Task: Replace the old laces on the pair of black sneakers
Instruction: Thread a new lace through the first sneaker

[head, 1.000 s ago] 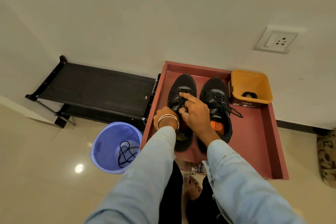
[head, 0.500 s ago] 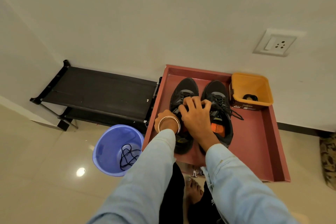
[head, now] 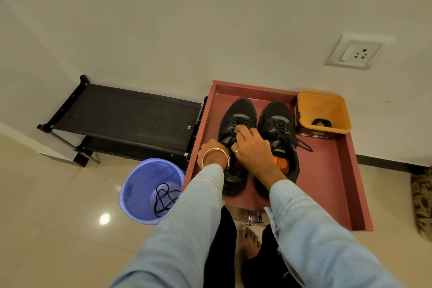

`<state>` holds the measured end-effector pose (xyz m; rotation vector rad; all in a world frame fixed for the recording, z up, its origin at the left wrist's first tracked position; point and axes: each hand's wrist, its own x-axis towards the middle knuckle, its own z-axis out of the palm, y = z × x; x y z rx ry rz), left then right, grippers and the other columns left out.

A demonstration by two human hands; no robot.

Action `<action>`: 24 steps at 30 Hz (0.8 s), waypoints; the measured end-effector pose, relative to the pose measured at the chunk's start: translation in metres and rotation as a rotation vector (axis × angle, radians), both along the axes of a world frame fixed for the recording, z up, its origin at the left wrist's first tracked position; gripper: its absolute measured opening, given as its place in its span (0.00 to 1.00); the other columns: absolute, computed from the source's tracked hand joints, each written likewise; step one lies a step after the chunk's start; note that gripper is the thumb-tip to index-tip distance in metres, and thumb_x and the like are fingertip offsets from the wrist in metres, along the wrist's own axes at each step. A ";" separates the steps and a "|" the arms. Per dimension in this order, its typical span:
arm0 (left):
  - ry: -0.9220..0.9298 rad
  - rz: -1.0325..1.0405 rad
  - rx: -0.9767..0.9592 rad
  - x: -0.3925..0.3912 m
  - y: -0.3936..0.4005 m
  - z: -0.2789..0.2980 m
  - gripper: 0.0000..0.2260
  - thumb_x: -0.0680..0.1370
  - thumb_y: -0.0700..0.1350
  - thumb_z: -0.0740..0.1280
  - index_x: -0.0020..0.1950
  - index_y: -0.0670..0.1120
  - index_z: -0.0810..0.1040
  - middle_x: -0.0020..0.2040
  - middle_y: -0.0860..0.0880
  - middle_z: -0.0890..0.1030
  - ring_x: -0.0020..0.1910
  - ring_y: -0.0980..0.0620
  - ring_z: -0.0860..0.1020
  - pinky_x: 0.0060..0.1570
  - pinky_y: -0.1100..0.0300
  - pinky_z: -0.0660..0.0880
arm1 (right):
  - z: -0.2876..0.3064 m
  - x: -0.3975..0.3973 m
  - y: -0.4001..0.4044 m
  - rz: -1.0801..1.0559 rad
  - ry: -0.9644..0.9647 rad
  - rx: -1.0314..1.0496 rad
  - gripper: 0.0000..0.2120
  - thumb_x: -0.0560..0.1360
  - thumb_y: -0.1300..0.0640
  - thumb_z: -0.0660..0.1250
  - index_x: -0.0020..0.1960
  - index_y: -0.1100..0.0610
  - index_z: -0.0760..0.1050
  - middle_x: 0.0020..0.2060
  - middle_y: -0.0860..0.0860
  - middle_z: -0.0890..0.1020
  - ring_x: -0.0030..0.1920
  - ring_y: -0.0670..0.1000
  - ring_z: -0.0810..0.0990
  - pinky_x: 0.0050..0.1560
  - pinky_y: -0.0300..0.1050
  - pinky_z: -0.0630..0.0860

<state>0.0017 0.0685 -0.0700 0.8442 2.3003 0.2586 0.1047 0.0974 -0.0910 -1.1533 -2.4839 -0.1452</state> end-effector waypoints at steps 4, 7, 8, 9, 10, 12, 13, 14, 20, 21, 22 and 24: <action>0.021 -0.011 -0.014 0.002 0.002 0.001 0.13 0.79 0.48 0.63 0.58 0.42 0.76 0.52 0.42 0.80 0.48 0.44 0.79 0.42 0.55 0.72 | 0.010 -0.002 -0.005 -0.120 0.295 -0.222 0.09 0.71 0.60 0.64 0.43 0.66 0.79 0.53 0.53 0.82 0.38 0.56 0.81 0.32 0.47 0.77; 0.042 -0.034 -0.027 0.002 0.002 0.003 0.13 0.78 0.50 0.64 0.59 0.43 0.76 0.48 0.43 0.79 0.43 0.46 0.77 0.41 0.56 0.72 | 0.011 0.000 -0.010 -0.206 0.345 -0.287 0.08 0.72 0.59 0.67 0.42 0.65 0.78 0.55 0.51 0.81 0.41 0.55 0.81 0.34 0.43 0.71; 0.044 -0.040 -0.032 0.001 0.002 0.004 0.13 0.78 0.50 0.65 0.58 0.43 0.76 0.46 0.44 0.77 0.40 0.47 0.75 0.40 0.56 0.72 | 0.011 0.001 -0.010 -0.204 0.315 -0.298 0.08 0.72 0.58 0.67 0.43 0.64 0.78 0.55 0.51 0.80 0.43 0.55 0.80 0.34 0.43 0.70; 0.040 -0.043 -0.040 0.000 0.001 0.004 0.14 0.78 0.50 0.65 0.58 0.43 0.76 0.44 0.44 0.76 0.39 0.47 0.74 0.40 0.56 0.71 | 0.012 0.001 -0.010 -0.198 0.276 -0.312 0.09 0.72 0.57 0.68 0.44 0.63 0.77 0.54 0.51 0.79 0.44 0.55 0.79 0.34 0.43 0.70; 0.032 -0.046 -0.043 0.000 0.000 0.005 0.14 0.77 0.50 0.65 0.57 0.42 0.76 0.43 0.45 0.75 0.39 0.47 0.74 0.40 0.56 0.72 | 0.014 0.003 -0.010 -0.195 0.238 -0.330 0.10 0.73 0.55 0.68 0.45 0.63 0.76 0.54 0.52 0.78 0.44 0.55 0.78 0.34 0.44 0.71; 0.011 -0.043 -0.032 -0.002 -0.002 0.006 0.15 0.77 0.51 0.66 0.57 0.42 0.75 0.44 0.45 0.76 0.41 0.46 0.75 0.41 0.55 0.73 | 0.019 0.005 -0.012 -0.199 0.192 -0.357 0.12 0.73 0.53 0.68 0.45 0.62 0.73 0.51 0.54 0.74 0.43 0.56 0.77 0.34 0.47 0.72; 0.000 -0.041 -0.023 -0.004 -0.005 0.006 0.15 0.76 0.51 0.66 0.57 0.42 0.75 0.45 0.44 0.77 0.42 0.46 0.76 0.43 0.55 0.74 | 0.021 0.006 -0.014 -0.206 0.190 -0.367 0.13 0.73 0.52 0.69 0.45 0.62 0.72 0.50 0.54 0.73 0.43 0.57 0.76 0.35 0.48 0.71; -0.008 -0.037 -0.016 -0.005 -0.008 0.006 0.16 0.76 0.51 0.67 0.57 0.42 0.76 0.46 0.44 0.78 0.44 0.45 0.77 0.44 0.54 0.75 | 0.022 0.006 -0.017 -0.216 0.192 -0.380 0.14 0.72 0.51 0.70 0.45 0.61 0.71 0.49 0.54 0.73 0.44 0.57 0.75 0.36 0.49 0.72; 0.017 -0.012 0.014 -0.012 -0.028 0.008 0.14 0.76 0.51 0.67 0.55 0.42 0.76 0.43 0.45 0.76 0.41 0.46 0.76 0.42 0.56 0.74 | 0.024 0.003 -0.028 -0.297 0.058 -0.349 0.25 0.67 0.40 0.73 0.52 0.55 0.69 0.54 0.53 0.71 0.55 0.55 0.72 0.51 0.54 0.75; 0.022 -0.004 0.015 -0.012 -0.030 0.010 0.15 0.76 0.51 0.68 0.56 0.42 0.76 0.44 0.45 0.76 0.42 0.46 0.76 0.41 0.56 0.74 | 0.025 0.003 -0.028 -0.295 0.049 -0.374 0.26 0.67 0.39 0.73 0.54 0.55 0.69 0.55 0.53 0.71 0.56 0.55 0.71 0.52 0.54 0.75; 0.019 -0.004 0.017 -0.011 -0.033 0.014 0.16 0.75 0.53 0.68 0.57 0.42 0.75 0.45 0.45 0.75 0.43 0.46 0.76 0.41 0.56 0.73 | 0.027 0.004 -0.028 -0.285 0.063 -0.403 0.27 0.66 0.39 0.74 0.54 0.55 0.68 0.55 0.53 0.70 0.56 0.55 0.71 0.53 0.54 0.74; 0.007 -0.029 0.015 -0.013 -0.037 0.020 0.19 0.74 0.55 0.69 0.58 0.43 0.75 0.49 0.44 0.77 0.46 0.44 0.77 0.41 0.55 0.71 | 0.034 0.010 -0.027 -0.233 0.206 -0.491 0.26 0.66 0.42 0.76 0.52 0.55 0.67 0.52 0.51 0.68 0.54 0.53 0.70 0.51 0.52 0.73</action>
